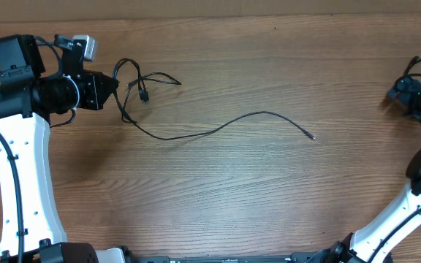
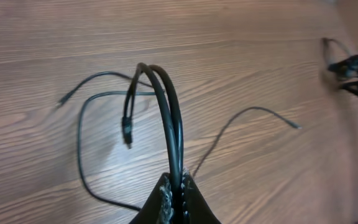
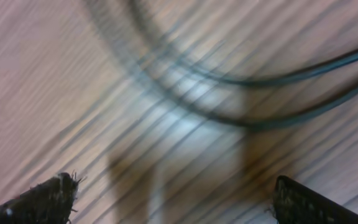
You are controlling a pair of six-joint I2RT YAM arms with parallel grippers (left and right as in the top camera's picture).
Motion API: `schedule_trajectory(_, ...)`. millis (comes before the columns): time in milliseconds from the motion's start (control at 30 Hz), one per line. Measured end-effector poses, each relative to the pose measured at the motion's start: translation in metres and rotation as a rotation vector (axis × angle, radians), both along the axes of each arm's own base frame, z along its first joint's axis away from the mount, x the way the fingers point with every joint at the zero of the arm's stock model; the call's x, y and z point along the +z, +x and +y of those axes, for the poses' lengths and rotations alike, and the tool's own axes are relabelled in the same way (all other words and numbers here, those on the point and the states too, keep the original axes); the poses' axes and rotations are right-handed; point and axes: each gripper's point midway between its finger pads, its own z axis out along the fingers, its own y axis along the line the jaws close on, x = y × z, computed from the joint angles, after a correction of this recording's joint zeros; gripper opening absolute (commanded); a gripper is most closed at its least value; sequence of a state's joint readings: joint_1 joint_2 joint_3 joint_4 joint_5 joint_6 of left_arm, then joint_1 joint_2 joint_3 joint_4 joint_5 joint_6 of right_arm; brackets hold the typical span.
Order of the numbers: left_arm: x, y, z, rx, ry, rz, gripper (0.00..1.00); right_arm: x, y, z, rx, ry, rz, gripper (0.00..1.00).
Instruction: Untangle cables
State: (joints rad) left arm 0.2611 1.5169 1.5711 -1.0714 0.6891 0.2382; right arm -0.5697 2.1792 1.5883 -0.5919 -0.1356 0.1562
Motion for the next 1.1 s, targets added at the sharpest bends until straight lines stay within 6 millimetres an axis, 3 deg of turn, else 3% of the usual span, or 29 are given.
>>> schedule_trajectory(100,0.008,-0.003,-0.012,-0.046,-0.073,-0.013,0.04,0.03,0.005,0.035,0.107,0.069,-0.05,1.0)
schedule_trajectory(233,0.02,-0.009,-0.028,-0.105,-0.17,-0.03,0.04,0.098,0.012,0.112,0.378,0.16,-0.18,1.0)
schedule_trajectory(300,0.025,-0.011,-0.033,-0.129,-0.211,-0.036,0.04,0.117,0.012,0.141,0.471,0.196,-0.222,1.0)
schedule_trajectory(367,0.028,-0.014,-0.038,-0.147,-0.244,-0.037,0.04,0.14,0.011,0.193,0.647,0.268,-0.289,1.0)
schedule_trajectory(700,0.035,-0.033,-0.053,-0.186,-0.366,0.032,0.04,0.159,-0.013,0.394,1.206,0.473,-0.387,1.0)
schedule_trajectory(833,0.035,-0.041,-0.057,-0.187,-0.404,0.076,0.04,0.166,-0.031,0.458,1.376,0.491,-0.423,1.0)
schedule_trajectory(933,0.034,-0.047,-0.059,-0.182,-0.425,0.114,0.04,0.171,-0.045,0.497,1.481,0.497,-0.457,1.0)
schedule_trajectory(1100,0.03,-0.059,-0.062,-0.167,-0.459,0.194,0.04,0.179,-0.056,0.532,1.582,0.484,-0.519,1.0)
